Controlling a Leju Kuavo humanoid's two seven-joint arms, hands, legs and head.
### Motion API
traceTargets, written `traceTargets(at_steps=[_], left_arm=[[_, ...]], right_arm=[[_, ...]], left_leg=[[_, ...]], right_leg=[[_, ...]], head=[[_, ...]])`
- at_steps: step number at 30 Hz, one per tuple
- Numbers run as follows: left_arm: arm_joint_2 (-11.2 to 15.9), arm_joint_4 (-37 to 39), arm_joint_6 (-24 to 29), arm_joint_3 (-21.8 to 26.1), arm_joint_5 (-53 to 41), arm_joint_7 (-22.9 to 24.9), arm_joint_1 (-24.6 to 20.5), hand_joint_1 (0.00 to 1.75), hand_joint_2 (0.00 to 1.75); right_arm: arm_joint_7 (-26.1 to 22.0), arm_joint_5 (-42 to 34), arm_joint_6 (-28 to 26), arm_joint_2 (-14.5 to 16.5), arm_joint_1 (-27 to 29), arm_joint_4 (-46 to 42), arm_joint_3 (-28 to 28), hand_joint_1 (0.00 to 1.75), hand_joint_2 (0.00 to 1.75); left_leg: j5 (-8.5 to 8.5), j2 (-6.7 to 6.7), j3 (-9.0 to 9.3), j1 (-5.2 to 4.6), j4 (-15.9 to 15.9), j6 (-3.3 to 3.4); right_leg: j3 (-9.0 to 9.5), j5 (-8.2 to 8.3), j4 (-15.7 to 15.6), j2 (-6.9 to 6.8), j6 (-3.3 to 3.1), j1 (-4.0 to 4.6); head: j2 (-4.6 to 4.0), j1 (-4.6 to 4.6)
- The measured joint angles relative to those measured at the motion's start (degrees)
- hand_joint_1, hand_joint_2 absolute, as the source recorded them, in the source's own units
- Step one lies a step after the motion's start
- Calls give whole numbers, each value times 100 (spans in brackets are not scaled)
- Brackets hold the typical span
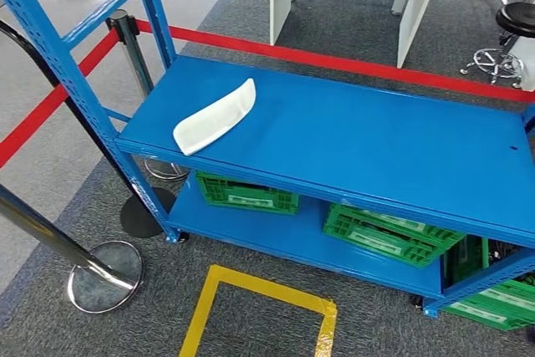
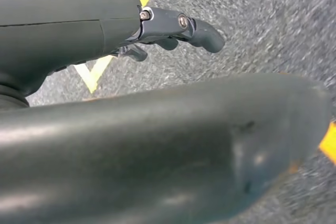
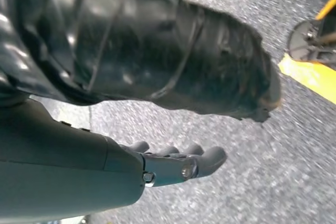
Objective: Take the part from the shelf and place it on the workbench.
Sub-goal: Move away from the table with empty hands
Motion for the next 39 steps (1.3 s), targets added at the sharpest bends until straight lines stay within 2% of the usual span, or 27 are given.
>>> traceTargets(at_steps=[1, 3, 5, 6, 7, 8, 9, 11, 12, 13, 14, 17, 18, 21, 23, 27, 30, 31, 33, 36, 39], left_arm=[[-16, 0, -3, 3, -1, -10, -1, 0, 0], [-24, 0, -55, 5, -8, -16, 10, 0, 0], [-25, 0, -91, 7, -13, -10, 27, 0, 0], [-25, 0, -107, 7, -13, -3, 27, 0, 0], [-22, 0, -127, 8, -13, 3, 22, 0, 0], [-20, 0, -145, 8, -13, 9, 15, 0, 0], [-17, 0, -155, 8, -13, 14, 9, 0, 0], [-12, 0, -158, 8, -13, 19, 7, 0, 0], [-12, 0, -141, 8, -11, 20, 6, 0, 0], [-20, 0, -105, 8, -7, 13, 0, 0, 0], [-26, 0, -70, 8, -3, 5, -7, 0, 0], [-16, 0, -88, 9, 8, -3, -25, 0, 0], [-10, 0, -122, 15, 27, 2, -29, 0, 0], [-9, 0, -161, 89, 152, 0, -27, 0, 0], [-13, 0, -160, 157, 216, -13, -10, 0, 0], [-34, 0, -121, 250, 270, -45, 15, 0, 0], [-119, 0, 78, 351, 384, -183, 15, 0, 0], [-156, 0, 148, 387, 389, -230, 15, 0, 0], [-205, 0, 219, 426, 252, -269, 22, 0, 0], [-219, 0, 163, 372, -92, -222, 4, 0, 0], [-211, 0, 122, 305, -226, -179, -38, 0, 0]], right_arm=[[5, 0, 3, 0, 4, 0, 0, 0, 0], [9, 1, 10, -1, -10, 0, 0, 0, 0], [10, 4, 14, -1, -25, 0, 0, 0, 0], [11, 5, 14, -1, -22, 0, 0, 0, 0], [12, 6, 14, -1, -13, 0, 0, 0, 0], [13, 5, 14, -1, -5, 0, 0, 0, 0], [14, 5, 13, -1, 0, 0, 0, 0, 0], [15, 5, 6, -1, -16, 0, 0, 0, 0], [14, 5, -18, -1, -26, 0, 0, 0, 0], [14, 11, -64, -1, -30, 0, 0, 0, 0], [14, 21, -122, 0, -25, 0, 0, 0, 0], [-84, -109, -214, -1, 6, -2, -32, 0, 0], [-233, -298, -233, -2, 10, -5, -93, 0, 0], [-1136, -1182, -497, 34, 8, -44, -513, 0, 0], [-1651, -1594, -675, 80, 9, -91, -849, 0, 0], [-2011, -1796, -780, 115, 20, -170, -1277, 0, 0], [-3006, -2183, -630, 178, 78, -422, -1434, 0, 0], [-3386, -2532, -516, 242, 123, -689, -1411, 0, 0], [-3816, -3612, -566, 387, 184, -1424, -1133, 0, 0], [-3931, -5333, -1278, 427, 86, -2531, -249, 0, 0], [-3959, -5906, -1854, 402, 145, -4025, 752, 0, 131]], left_leg=[[32, 64, 15, 9, -47, 22], [68, 213, 25, 9, -99, 53], [70, 371, 17, -7, -100, 62], [66, 450, 16, -12, -100, 64], [61, 521, 19, -16, -100, 63], [54, 586, 27, -19, -100, 58], [44, 645, 44, -24, -99, 48], [17, 748, 72, -58, -89, 4], [9, 791, 79, -74, -84, -20], [8, 831, 85, -86, -85, -43], [2, 856, 86, -89, -84, -35], [12, 877, 81, -95, -85, 83], [23, 876, 80, -93, -89, 100], [32, 870, 81, -83, -104, 79], [43, 865, 82, -80, -117, 38], [53, 858, 80, -72, -128, -69], [51, 857, 80, -77, -128, -77], [51, 857, 80, -81, -127, -77], [51, 856, 78, -91, -127, -77], [52, 865, 73, -105, -124, -77], [54, 868, 74, -120, -116, -75]], right_leg=[[-60, -72, 95, -117, 29, 7], [-309, -387, 626, -430, 68, 21], [-624, -701, 1334, -546, 102, 22], [-687, -732, 1507, -564, 113, 22], [-636, -659, 1458, -583, 115, 23], [-467, -500, 1184, -624, 107, 26], [-218, -321, 763, -720, 87, 33], [184, -137, 56, -942, 9, 70], [274, -121, -100, -1002, -32, 85], [290, -128, -140, -994, -69, 98], [295, -103, -147, -947, -81, 92], [290, -68, -166, -908, -75, 89], [288, -73, -165, -905, -82, 96], [285, -88, -159, -914, -107, 111], [282, -93, -154, -923, -117, 114], [276, -92, -144, -929, -124, 118], [278, -88, -143, -929, -130, 111], [279, -87, -143, -931, -130, 104], [279, -81, -143, -931, -124, 91], [267, -62, -143, -912, -105, 78], [268, -53, -144, -907, -93, 67]], head=[[0, 15], [0, 65], [0, 91], [0, 93], [0, 95], [0, 98], [0, 102], [0, 109], [0, 106], [0, 102], [0, 95], [0, 65], [0, 54], [0, 49], [0, 47], [0, 50], [0, 51], [0, 51], [0, 48], [0, 43], [0, 45]])
